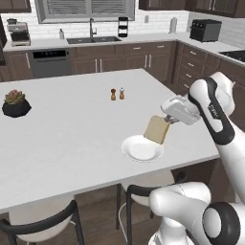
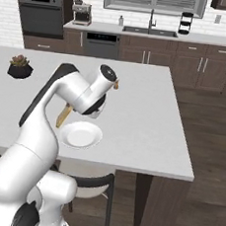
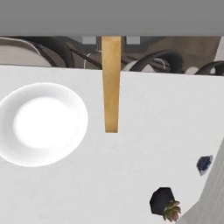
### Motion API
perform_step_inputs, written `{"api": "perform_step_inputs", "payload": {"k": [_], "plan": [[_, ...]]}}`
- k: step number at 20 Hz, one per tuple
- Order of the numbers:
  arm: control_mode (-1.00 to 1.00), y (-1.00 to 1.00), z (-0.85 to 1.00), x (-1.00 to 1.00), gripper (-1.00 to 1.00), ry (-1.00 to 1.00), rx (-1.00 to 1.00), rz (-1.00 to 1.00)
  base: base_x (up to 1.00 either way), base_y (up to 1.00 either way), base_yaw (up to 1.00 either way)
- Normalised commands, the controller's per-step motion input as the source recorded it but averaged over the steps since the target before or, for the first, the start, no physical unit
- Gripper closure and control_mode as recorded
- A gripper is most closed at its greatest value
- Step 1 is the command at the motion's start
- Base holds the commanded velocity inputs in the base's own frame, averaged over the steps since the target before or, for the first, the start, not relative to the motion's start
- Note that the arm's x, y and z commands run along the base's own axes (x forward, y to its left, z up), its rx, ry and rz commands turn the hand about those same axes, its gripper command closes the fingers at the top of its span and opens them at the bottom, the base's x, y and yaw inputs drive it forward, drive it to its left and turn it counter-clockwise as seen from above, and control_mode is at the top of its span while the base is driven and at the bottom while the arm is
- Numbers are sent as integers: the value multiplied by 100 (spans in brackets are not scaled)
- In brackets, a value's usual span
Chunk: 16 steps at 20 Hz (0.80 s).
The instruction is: Start the toaster. Once the lever pops up, take the bread to the plate on the dining counter.
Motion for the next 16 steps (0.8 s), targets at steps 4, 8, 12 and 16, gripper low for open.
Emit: {"api": "perform_step_inputs", "payload": {"k": [4,8,12,16], "plan": [[-100,0,-73,16,100,0,0,0,0,0,0],[-100,0,-56,1,100,0,5,0,0,0,0],[-100,0,-34,15,100,3,4,0,0,0,0],[-100,3,-9,27,100,7,0,0,0,0,0]]}}
